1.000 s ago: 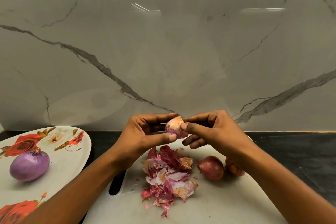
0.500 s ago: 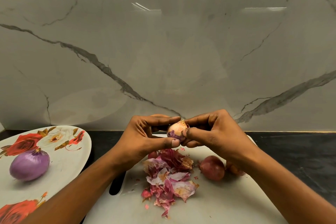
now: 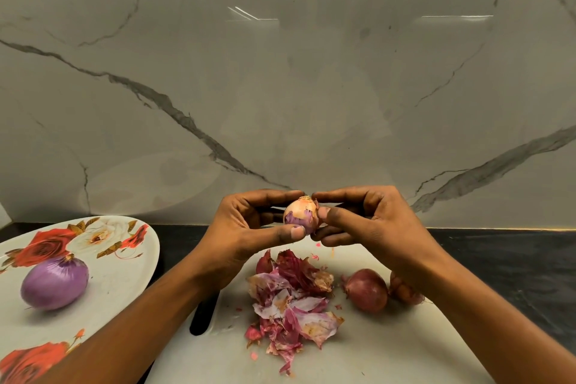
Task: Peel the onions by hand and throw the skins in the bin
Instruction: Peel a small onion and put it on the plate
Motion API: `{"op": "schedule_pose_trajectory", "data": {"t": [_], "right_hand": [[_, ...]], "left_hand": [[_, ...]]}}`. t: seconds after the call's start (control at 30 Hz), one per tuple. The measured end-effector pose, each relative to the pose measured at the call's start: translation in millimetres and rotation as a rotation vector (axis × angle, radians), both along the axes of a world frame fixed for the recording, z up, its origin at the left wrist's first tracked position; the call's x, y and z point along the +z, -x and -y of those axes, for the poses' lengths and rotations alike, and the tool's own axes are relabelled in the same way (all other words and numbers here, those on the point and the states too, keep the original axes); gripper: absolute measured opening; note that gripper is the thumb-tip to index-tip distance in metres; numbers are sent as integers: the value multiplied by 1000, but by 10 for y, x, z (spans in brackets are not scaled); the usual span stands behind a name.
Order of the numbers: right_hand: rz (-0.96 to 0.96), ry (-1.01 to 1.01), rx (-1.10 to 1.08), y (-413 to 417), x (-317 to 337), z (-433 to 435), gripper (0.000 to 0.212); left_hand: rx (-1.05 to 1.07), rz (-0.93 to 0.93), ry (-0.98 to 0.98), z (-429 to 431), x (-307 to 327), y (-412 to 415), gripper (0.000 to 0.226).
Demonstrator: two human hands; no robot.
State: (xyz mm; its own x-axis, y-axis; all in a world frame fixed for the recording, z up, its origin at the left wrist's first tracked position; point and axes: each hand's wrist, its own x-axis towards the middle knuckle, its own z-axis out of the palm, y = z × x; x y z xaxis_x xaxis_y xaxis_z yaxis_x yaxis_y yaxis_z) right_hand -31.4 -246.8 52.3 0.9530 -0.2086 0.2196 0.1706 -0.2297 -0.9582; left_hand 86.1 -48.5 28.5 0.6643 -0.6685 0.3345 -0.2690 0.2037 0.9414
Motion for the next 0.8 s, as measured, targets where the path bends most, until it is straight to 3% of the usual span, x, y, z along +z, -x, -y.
{"op": "schedule_pose_trajectory", "data": {"t": [0.1,0.47,0.73,0.8], "right_hand": [[-6,27,19,13,6,-9,46],[87,233,-29,48,-33,-50,33],[98,166,-12,-1,-53,-15,21],[88,162,13,4,-62,-15,35]], "left_hand": [[17,-5,-11,10,-8,-2,53],[-8,-34,-27,16,-4,28,47],[2,-52,-29,7,19,29,49],[25,-45,-32,16,16,22,52]]}}
